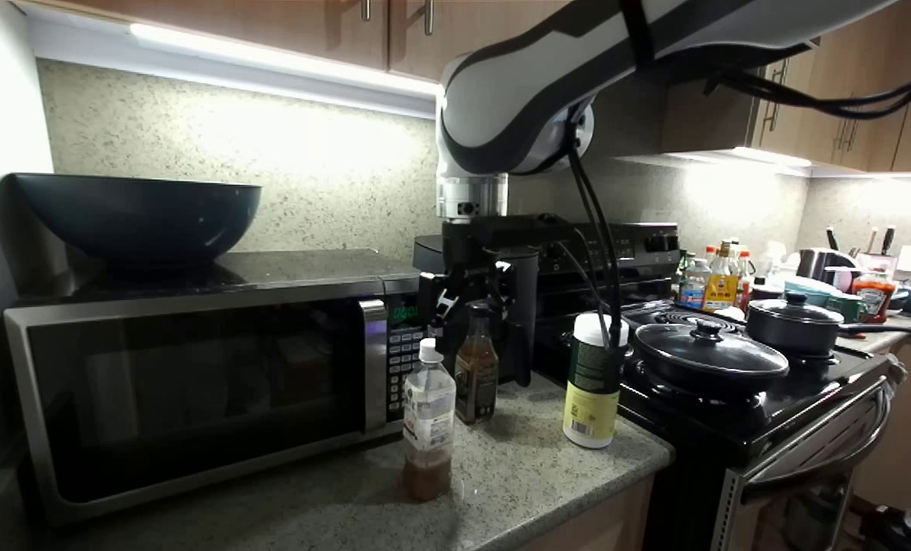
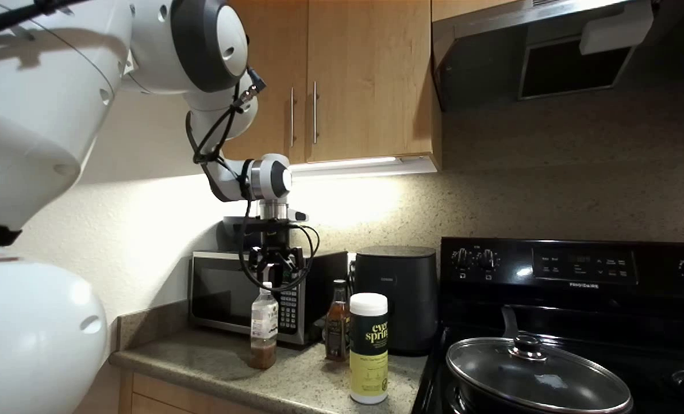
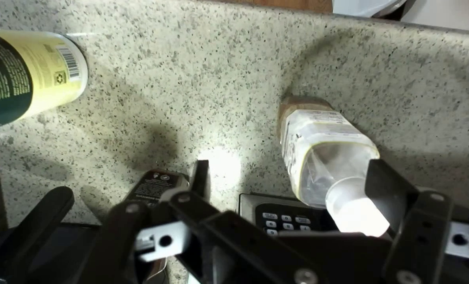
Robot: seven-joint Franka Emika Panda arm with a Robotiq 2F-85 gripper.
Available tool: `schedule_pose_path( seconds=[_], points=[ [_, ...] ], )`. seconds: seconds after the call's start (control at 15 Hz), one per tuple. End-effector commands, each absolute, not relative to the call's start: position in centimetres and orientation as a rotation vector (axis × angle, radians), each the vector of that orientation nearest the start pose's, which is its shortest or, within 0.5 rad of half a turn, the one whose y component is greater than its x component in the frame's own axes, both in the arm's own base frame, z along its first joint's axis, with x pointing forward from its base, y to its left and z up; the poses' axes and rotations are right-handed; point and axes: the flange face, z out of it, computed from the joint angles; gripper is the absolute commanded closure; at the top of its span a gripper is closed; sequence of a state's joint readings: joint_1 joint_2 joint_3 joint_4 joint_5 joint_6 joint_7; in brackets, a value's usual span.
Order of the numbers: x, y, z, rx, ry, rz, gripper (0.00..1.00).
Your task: Move the oil bottle to the back, the plastic bottle to the right and then bring the oil bottle back
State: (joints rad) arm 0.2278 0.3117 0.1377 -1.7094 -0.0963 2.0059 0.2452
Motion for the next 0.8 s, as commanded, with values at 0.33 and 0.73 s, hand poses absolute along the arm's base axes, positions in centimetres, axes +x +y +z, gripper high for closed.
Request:
schedule_pose_path(
  seconds=[0.33, 0.73],
  points=[
    [63.2, 24.8, 40.2, -3.204, -0.386, 0.177, 0.0],
    [63.6, 26.2, 40.2, -3.208, -0.403, 0.248, 0.25]
  ],
)
